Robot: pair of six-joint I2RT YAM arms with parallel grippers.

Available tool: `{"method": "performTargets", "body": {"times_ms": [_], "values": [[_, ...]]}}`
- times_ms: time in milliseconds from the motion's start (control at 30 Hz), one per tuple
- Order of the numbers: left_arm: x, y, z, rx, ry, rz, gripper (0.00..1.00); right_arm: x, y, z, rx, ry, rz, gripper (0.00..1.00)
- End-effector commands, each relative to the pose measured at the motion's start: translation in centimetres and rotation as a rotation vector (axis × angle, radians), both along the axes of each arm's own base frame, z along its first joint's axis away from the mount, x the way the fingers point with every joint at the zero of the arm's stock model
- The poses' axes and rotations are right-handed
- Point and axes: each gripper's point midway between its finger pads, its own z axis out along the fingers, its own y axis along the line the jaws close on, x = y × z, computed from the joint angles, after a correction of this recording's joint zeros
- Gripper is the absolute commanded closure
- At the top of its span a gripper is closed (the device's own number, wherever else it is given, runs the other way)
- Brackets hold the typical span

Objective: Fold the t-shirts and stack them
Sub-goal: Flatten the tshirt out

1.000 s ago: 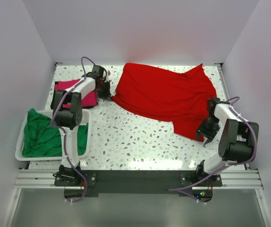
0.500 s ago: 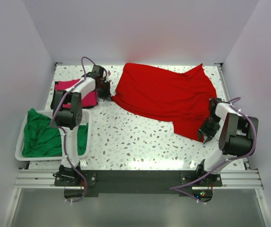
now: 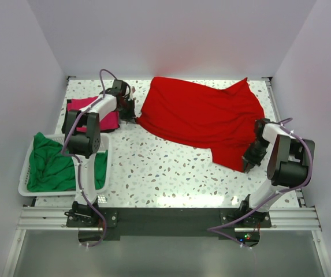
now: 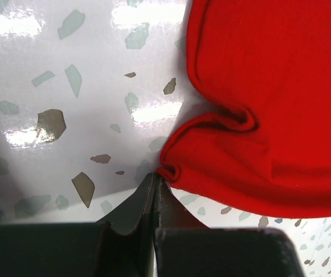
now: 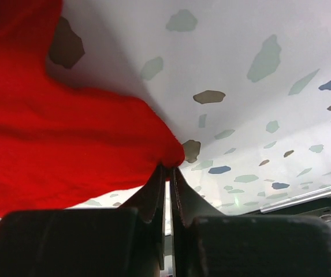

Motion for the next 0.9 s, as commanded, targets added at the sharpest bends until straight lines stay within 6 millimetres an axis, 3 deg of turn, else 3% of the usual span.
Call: {"method": "performTargets", "body": {"times_ms": [0,167,367,500,733,867], "values": [[0.6,0.4,2.3,-0.012,-0.053,-0.016,1.00,1.4,-0.6,-0.6,-0.019,-0.038,0.009,1.00],[-0.6,0.9,2.3,0.011,-0.039,-0.009,1.00,-0.1,0.8,2.4,0.043,-0.033,0.014,1.00],[-2.6,1.1,3.0,-0.004,-0.034,0.006,1.00,-3.9,2.1,5.6,0.079,0.010,0.011,1.00],[-4.0,1.2,3.5,-0.008,-0.030,0.012,1.00,-5.3,3.7,6.4,0.140,0.005,-0.008,1.00],[-6.5,1.9,4.1,0.006,-0.011,0.030,1.00,-7.7,4.8,8.5,0.137,0.002,0.008,1.00],[-8.1,2.5,5.3,0.024,-0.010,0.055,1.00,-9.2,5.7,9.2,0.151,0.016,0.018,1.00]]}}
